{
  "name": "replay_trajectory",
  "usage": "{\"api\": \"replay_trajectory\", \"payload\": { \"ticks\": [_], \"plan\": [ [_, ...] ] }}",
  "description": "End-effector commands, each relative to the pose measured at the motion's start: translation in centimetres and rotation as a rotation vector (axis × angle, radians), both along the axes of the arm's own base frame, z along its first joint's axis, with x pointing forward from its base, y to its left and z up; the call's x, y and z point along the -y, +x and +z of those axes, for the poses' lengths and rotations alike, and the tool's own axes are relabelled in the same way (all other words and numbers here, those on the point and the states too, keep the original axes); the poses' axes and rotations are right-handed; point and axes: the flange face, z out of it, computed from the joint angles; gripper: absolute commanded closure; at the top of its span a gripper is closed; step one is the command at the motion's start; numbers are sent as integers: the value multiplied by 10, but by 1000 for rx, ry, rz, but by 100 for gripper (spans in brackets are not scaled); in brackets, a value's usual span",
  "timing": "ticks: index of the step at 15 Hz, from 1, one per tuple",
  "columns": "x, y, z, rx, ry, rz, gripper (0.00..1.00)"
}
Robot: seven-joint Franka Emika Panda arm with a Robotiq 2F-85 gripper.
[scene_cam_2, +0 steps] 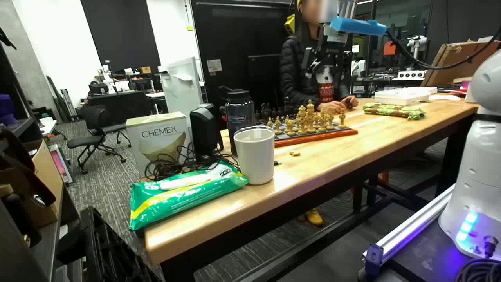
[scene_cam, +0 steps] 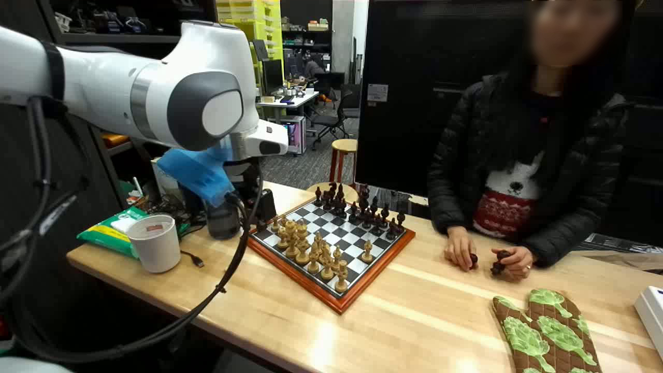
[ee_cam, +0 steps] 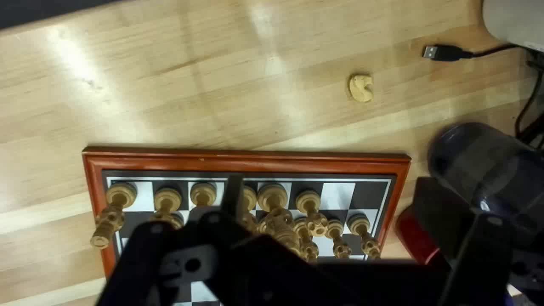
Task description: Pick up the white rook in the second row from the bottom on the left and move it two squares forward
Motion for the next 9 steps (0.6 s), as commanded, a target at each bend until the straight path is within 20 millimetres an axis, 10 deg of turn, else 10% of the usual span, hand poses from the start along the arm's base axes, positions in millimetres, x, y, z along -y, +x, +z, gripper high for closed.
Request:
{"api": "replay_trajectory", "payload": {
  "ticks": [1, 9],
  "plan": [
    [0, 0, 1, -1, 0, 0, 0],
    [13, 2, -1, -2, -35, -31, 0]
  ]
}}
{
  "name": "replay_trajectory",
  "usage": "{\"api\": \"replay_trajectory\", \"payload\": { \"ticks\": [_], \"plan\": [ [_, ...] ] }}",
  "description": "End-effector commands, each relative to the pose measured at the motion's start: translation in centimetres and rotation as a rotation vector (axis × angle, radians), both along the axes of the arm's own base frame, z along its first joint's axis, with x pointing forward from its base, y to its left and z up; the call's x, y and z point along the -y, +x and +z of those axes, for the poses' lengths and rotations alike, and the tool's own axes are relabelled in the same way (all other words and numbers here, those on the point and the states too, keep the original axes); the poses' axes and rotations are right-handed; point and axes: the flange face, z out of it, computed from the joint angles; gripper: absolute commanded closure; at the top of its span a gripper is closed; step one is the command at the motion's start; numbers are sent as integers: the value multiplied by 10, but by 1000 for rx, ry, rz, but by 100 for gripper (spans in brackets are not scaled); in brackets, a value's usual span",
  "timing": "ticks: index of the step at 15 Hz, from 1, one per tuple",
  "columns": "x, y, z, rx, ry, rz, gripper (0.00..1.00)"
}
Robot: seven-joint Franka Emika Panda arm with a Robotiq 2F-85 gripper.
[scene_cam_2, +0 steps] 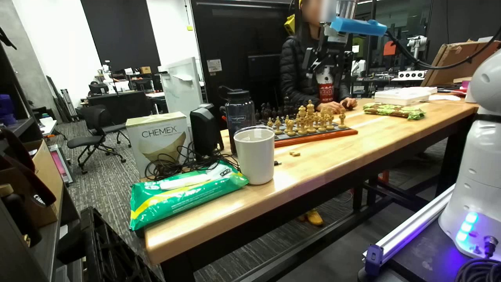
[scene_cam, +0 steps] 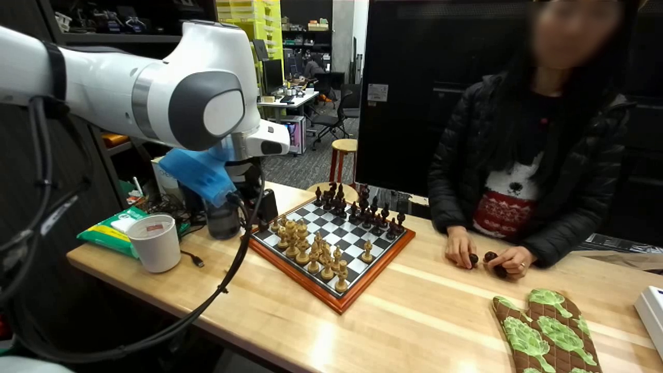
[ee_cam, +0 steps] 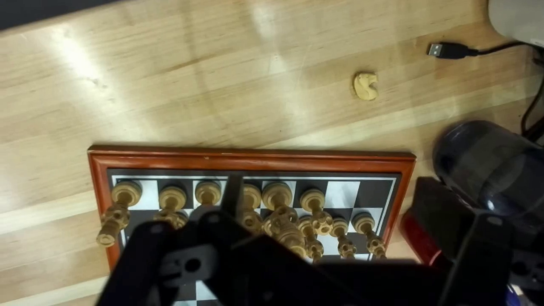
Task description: Pick up the white rook in the second row from the bottom on the left and move it two squares forward
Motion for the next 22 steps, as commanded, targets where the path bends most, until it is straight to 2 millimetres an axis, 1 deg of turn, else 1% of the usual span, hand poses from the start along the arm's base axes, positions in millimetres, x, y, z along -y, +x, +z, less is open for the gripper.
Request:
{"api": "replay_trajectory", "payload": {
  "ticks": [1, 7, 9, 14, 15, 16, 22],
  "plan": [
    [14, 1, 0, 0, -43, -40, 0],
    [52, 9, -1, -3, -122, -101, 0],
    [64, 15, -4, -8, -131, -115, 0],
    [88, 34, -13, -57, -138, -150, 0],
    [91, 37, -13, -58, -133, -149, 0],
    [84, 25, -14, -52, -125, -143, 0],
    [93, 43, -18, -87, -110, -139, 0]
  ]
}}
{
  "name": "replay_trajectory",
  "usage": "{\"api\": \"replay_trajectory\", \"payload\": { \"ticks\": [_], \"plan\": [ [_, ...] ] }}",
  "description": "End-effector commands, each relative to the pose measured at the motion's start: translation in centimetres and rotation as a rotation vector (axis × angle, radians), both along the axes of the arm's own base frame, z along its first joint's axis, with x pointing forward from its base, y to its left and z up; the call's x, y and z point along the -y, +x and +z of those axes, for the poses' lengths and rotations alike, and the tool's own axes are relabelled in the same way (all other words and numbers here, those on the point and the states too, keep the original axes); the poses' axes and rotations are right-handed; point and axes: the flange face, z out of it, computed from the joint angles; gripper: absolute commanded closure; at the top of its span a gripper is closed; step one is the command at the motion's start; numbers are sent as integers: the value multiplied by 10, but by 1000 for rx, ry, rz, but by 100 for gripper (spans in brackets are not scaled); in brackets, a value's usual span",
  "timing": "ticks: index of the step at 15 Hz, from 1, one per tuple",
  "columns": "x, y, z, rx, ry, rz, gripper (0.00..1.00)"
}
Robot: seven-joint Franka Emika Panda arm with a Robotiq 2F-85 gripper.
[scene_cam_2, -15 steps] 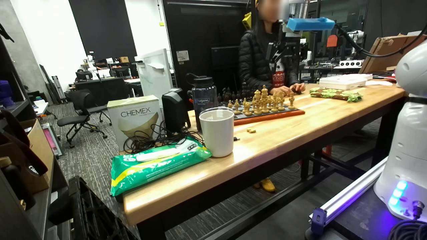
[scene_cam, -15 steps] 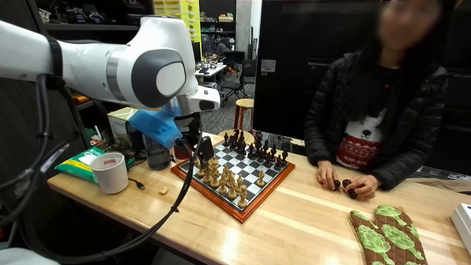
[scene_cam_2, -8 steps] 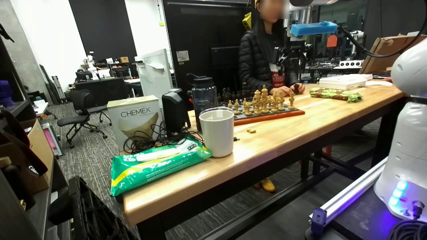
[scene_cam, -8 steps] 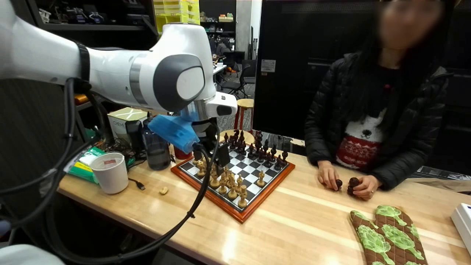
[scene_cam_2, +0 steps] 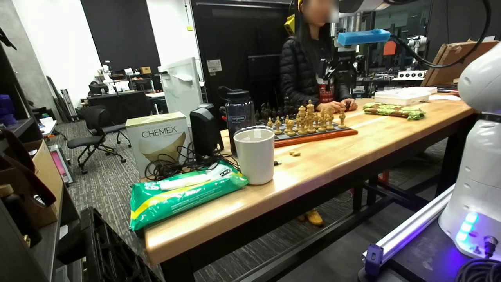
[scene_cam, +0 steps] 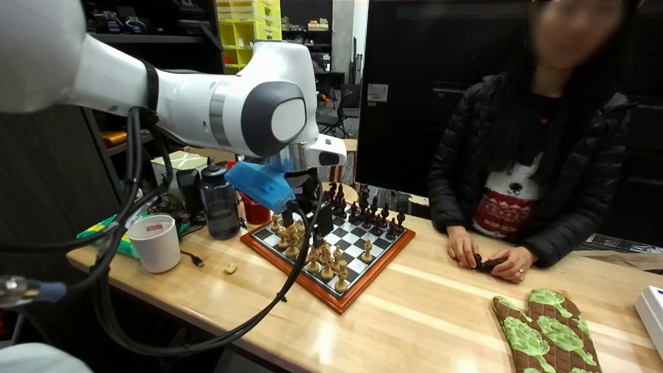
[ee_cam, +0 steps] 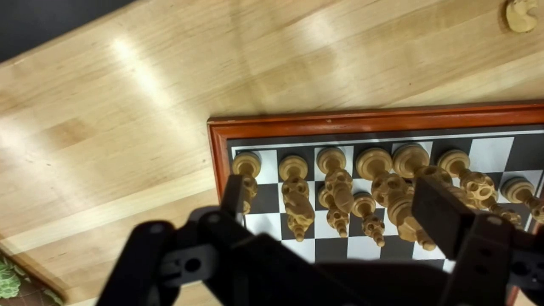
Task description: Pick up the white rook in the second row from the bottom on the left and move it two squares forward
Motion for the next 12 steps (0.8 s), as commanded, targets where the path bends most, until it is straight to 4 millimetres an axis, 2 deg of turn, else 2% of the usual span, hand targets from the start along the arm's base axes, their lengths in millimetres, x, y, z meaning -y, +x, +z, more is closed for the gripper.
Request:
{"api": "replay_trajectory", "payload": {
  "ticks": [1, 7, 12],
  "plan": [
    [7, 11, 1, -24, 12, 10, 0],
    [26, 40, -9, -68, 43, 11, 0],
    [42, 62, -27, -108, 62, 3, 0]
  ]
}}
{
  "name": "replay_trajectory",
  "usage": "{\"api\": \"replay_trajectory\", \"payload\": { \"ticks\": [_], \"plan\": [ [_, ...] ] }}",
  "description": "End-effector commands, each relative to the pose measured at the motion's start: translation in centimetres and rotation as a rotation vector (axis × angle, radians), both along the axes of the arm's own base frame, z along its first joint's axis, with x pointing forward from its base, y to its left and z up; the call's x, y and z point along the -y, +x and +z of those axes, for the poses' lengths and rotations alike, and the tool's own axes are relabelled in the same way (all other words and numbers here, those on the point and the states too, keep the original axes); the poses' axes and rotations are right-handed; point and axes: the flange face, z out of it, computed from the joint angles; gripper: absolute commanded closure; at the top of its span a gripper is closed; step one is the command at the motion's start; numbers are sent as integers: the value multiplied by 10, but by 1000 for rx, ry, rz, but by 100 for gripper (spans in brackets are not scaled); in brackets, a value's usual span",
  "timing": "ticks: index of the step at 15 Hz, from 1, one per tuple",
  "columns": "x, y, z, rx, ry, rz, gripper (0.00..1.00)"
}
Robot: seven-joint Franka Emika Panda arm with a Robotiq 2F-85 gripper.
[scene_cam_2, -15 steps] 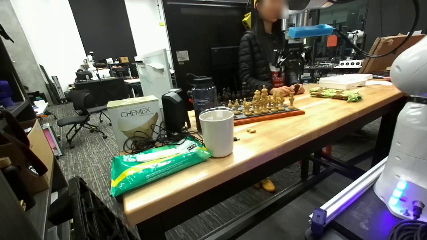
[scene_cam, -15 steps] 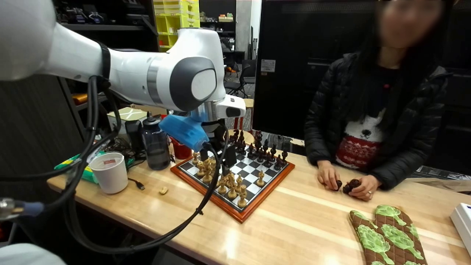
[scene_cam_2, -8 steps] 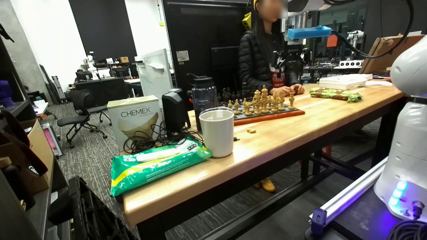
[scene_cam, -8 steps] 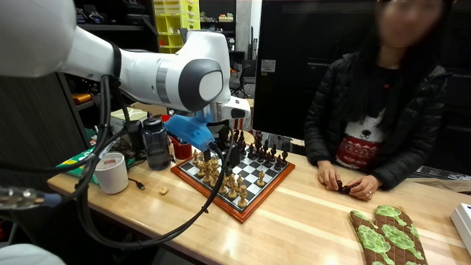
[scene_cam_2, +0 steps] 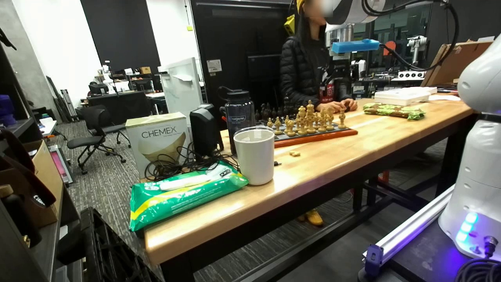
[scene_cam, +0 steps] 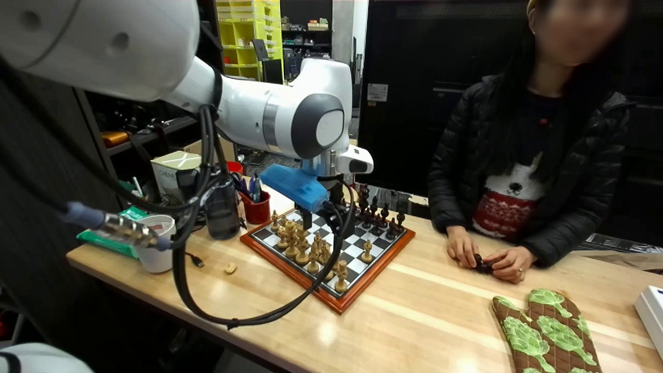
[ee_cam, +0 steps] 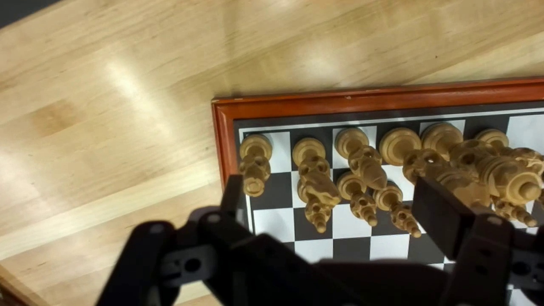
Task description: Pick up the white rook in the second row from the bottom on the left and move it two squares forward
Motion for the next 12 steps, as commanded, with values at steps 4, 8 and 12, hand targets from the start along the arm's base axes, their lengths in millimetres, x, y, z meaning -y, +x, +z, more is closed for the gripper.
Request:
{"api": "replay_trajectory", "payload": {
  "ticks": [4, 8, 12],
  "plan": [
    [20, 15, -4, -46, 15, -28, 0],
    [37, 5, -6, -70, 27, -72, 0],
    [49, 0, -10, -79, 35, -93, 0]
  ]
}}
